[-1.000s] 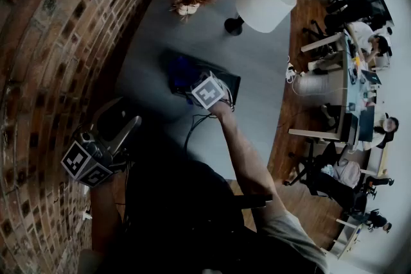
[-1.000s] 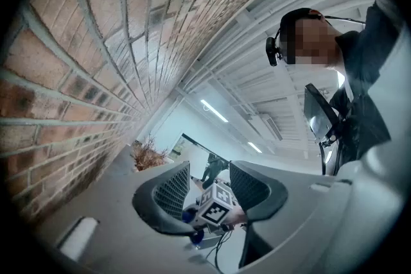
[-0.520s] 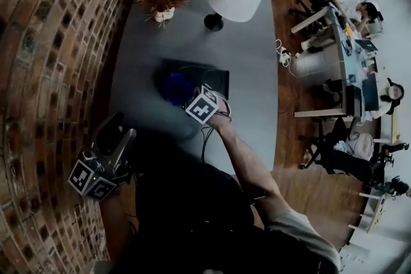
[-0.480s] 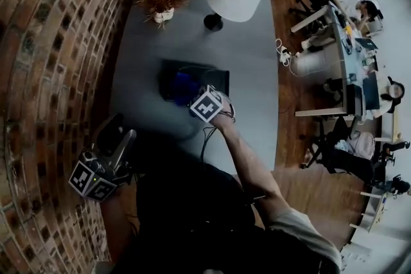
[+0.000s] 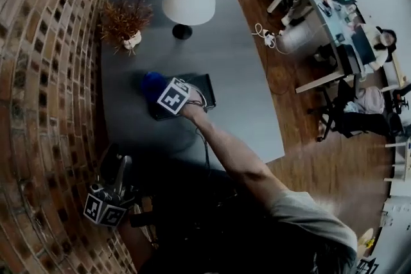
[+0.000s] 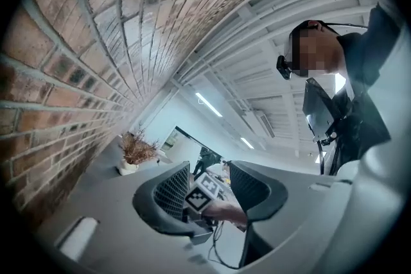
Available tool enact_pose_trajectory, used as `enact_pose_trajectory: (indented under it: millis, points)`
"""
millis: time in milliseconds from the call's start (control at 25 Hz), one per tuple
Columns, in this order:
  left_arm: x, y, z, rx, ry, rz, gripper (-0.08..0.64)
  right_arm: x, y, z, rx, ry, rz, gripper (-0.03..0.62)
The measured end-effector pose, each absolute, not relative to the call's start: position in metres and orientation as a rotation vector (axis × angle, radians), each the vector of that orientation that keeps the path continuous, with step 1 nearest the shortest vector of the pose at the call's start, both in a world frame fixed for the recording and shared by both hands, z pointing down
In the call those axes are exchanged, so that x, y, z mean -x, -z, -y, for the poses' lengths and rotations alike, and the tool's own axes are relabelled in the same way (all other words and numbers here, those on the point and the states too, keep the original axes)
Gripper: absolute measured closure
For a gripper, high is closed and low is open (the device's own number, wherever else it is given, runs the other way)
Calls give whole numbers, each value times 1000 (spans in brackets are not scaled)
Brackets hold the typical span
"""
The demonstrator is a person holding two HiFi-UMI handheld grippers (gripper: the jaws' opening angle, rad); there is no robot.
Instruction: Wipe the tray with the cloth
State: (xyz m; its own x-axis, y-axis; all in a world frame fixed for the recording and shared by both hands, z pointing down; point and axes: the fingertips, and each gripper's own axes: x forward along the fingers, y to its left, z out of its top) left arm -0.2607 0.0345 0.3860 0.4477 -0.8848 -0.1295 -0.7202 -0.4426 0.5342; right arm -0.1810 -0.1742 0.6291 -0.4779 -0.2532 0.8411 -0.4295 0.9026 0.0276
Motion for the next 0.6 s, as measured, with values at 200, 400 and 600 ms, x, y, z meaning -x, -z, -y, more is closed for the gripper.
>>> enact_pose_trajectory:
  millis: [200, 400, 600]
  points:
    - [258, -385, -38, -2269, 551, 1393, 376, 96, -644, 208, -650, -287, 1915, 400]
    - [260, -395, -31, -2247, 553, 1366, 374, 5, -630, 247, -794, -249, 1837, 400]
    - [233, -388, -18, -2301, 542, 1284, 376, 3, -639, 226, -716, -196, 1830, 400]
